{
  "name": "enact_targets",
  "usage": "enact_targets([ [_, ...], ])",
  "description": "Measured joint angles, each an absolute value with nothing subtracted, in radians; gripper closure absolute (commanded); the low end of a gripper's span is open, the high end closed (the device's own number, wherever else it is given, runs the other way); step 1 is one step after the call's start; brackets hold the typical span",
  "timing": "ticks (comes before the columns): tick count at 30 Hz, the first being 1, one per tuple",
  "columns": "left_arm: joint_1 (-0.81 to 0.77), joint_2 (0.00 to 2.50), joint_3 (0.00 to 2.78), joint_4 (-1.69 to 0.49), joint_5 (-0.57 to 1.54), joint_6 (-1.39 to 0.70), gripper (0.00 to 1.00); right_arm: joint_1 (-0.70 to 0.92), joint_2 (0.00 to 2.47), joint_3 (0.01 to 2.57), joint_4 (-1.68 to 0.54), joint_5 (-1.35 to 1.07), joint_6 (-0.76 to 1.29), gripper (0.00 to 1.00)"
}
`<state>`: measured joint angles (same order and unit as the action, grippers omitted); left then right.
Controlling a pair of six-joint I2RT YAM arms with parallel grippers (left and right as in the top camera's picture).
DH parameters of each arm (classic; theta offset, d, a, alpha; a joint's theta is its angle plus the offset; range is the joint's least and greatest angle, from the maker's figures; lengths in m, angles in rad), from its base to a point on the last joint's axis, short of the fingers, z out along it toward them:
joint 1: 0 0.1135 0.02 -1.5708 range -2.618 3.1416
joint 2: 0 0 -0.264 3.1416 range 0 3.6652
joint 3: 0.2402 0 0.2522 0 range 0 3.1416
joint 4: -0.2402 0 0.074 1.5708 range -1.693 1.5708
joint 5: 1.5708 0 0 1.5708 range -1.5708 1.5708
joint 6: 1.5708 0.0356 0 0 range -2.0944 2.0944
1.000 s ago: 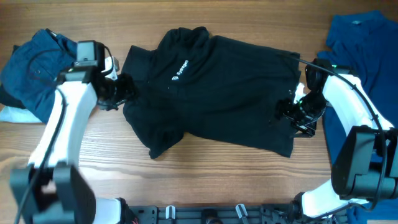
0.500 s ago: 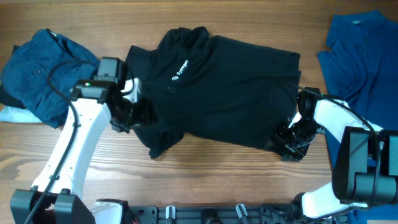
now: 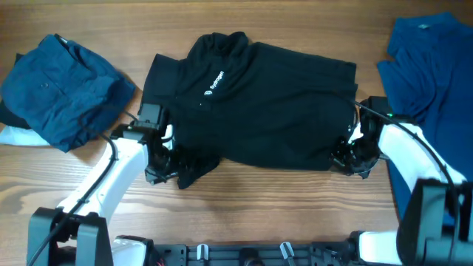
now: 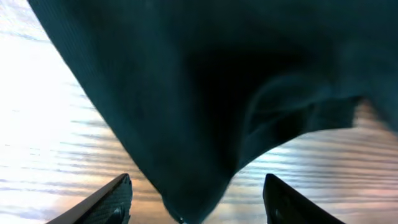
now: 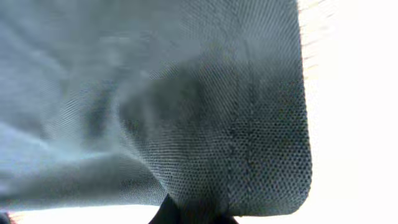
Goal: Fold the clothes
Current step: 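Fold the polo's bottom half upward toward the collar with both grippers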
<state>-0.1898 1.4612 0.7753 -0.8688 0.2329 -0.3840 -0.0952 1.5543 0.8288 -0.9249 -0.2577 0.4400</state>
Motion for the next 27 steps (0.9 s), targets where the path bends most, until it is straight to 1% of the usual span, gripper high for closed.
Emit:
enact_targets([
  [1,-0.198,1.462,0.749,-0.844,0.233,-0.396,0.42,-0.095,1.519,0.831,-0.927,-0.253,0.440,0.96],
  [2,-0.203,1.463,0.731,-0.824,0.233,-0.406,0.58,-0.095,1.497,0.833,-0.926,-0.252,0.440,0.96],
  [4,-0.209,1.472,0.693,-0.747,0.232,-0.433,0.95,-0.095,1.470,0.835,-0.926,-0.248,0.437,0.96],
  [5,-0.211,1.487,0.675,-0.711,0.233,-0.452,0.96,-0.095,1.456,0.835,-0.925,-0.245,0.436,0.96],
  [9,-0.211,1.502,0.669,-0.735,0.273,-0.467,0.96,-0.095,1.455,0.835,-0.928,-0.241,0.432,0.96],
  [11,-0.211,1.498,0.677,-0.801,0.316,-0.469,0.96,-0.095,1.455,0.836,-0.939,-0.234,0.432,0.95],
  [13,-0.211,1.467,0.714,-0.918,0.372,-0.465,0.96,-0.095,1.455,0.836,-0.962,-0.223,0.426,0.96],
  [17,-0.211,1.295,0.823,-1.047,0.417,-0.449,0.96,-0.095,1.455,0.837,-1.032,-0.212,0.409,0.96],
  [22,-0.211,1.100,0.945,-1.069,0.356,-0.459,0.96,-0.095,1.455,0.842,-1.074,-0.215,0.368,0.96],
  [24,-0.211,1.073,0.989,-1.054,0.313,-0.463,0.96,-0.095,1.455,0.854,-1.068,-0.220,0.361,0.96],
  [27,-0.211,1.081,1.027,-0.974,0.239,-0.467,0.96,-0.095,1.454,0.897,-0.966,-0.264,0.361,0.96],
])
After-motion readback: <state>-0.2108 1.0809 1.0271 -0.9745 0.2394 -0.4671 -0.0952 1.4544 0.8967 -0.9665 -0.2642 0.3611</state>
